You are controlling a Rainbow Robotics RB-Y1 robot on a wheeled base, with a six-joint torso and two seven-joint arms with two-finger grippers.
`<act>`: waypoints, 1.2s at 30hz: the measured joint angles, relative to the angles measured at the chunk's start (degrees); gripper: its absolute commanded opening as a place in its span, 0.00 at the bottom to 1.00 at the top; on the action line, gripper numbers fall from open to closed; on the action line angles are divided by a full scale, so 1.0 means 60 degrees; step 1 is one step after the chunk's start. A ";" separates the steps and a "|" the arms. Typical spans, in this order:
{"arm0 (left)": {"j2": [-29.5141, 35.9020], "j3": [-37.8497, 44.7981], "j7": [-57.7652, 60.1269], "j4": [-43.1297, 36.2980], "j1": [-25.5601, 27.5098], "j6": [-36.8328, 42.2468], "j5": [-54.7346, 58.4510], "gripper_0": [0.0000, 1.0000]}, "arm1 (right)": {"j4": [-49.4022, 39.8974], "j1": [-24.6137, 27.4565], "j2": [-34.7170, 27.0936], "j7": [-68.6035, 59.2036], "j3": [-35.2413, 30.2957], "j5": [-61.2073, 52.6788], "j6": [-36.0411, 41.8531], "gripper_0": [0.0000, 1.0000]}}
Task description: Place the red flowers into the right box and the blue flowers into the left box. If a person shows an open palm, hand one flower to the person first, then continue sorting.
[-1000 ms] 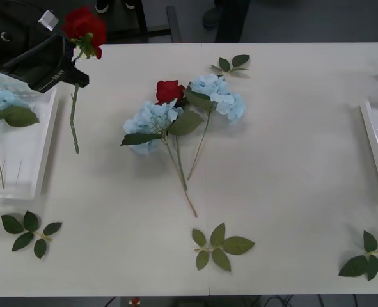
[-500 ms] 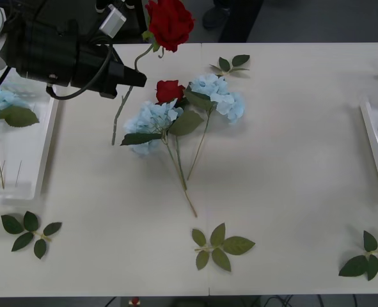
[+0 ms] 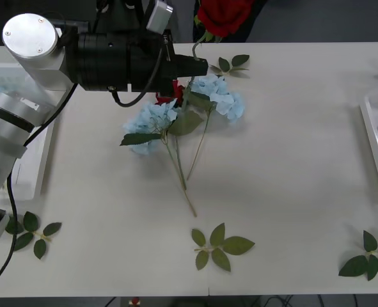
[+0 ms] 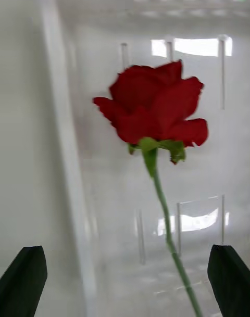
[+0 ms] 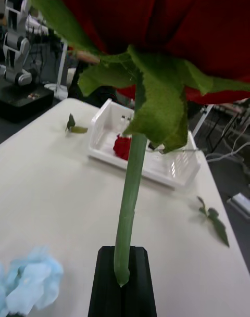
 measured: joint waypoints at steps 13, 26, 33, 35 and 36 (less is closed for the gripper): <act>-0.0041 -0.0886 -0.0704 0.0002 0.0806 -0.0831 0.1368 0.00 | -0.0983 -0.0850 0.0123 -0.0828 0.0290 -0.3183 0.0398 0.90; -0.0040 -0.0886 -0.0704 0.0003 0.0810 -0.0868 0.1550 0.00 | -0.0443 -0.0849 0.1143 0.1903 0.0315 -0.7637 -0.0834 0.90; -0.0039 -0.0886 -0.0704 0.0004 0.0810 -0.0868 0.1627 0.00 | 0.1151 -0.0847 0.1346 0.4343 0.1487 -1.0352 -0.1574 0.90; -0.0039 -0.0886 -0.0704 0.0004 0.0810 -0.0868 0.1627 0.00 | 0.1523 -0.0846 0.1346 0.4616 0.1816 -1.0761 -0.1543 0.90; -0.0039 -0.0886 -0.0704 0.0004 0.0810 -0.0868 0.1627 0.00 | 0.1691 -0.0844 0.1346 0.4703 0.1942 -1.1020 -0.1496 0.90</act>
